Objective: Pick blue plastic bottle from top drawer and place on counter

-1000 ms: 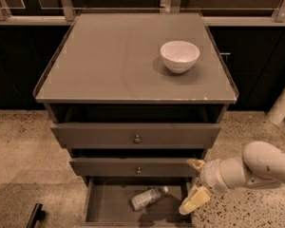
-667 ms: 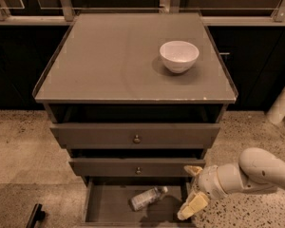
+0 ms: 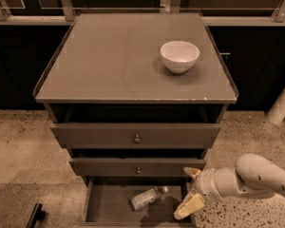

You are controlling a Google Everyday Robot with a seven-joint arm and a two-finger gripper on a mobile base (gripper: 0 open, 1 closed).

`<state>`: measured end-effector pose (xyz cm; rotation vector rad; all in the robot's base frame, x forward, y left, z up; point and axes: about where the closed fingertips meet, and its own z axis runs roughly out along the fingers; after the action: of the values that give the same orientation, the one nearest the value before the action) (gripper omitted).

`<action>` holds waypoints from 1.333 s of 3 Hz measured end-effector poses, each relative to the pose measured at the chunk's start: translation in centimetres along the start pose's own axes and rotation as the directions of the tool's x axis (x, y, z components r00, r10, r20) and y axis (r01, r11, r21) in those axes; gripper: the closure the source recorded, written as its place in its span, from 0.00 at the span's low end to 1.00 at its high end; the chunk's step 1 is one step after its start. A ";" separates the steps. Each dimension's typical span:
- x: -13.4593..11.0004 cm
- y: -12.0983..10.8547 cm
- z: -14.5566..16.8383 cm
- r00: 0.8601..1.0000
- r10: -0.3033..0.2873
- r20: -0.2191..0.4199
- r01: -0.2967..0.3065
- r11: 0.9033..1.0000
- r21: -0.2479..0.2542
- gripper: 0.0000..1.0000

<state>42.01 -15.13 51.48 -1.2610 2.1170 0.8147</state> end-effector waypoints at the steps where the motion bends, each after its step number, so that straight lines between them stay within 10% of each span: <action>1: 1.6 -4.0 6.6 0.998 -0.004 0.066 0.002 1.000 0.031 0.00; 4: 3.3 -3.9 8.7 0.999 -0.032 0.030 0.030 0.997 0.065 0.00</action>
Offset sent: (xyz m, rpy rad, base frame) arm 0.0639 0.0383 -0.1002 0.0594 -0.0573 -0.0330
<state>45.38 -12.19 42.37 -1.2362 2.0772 0.7427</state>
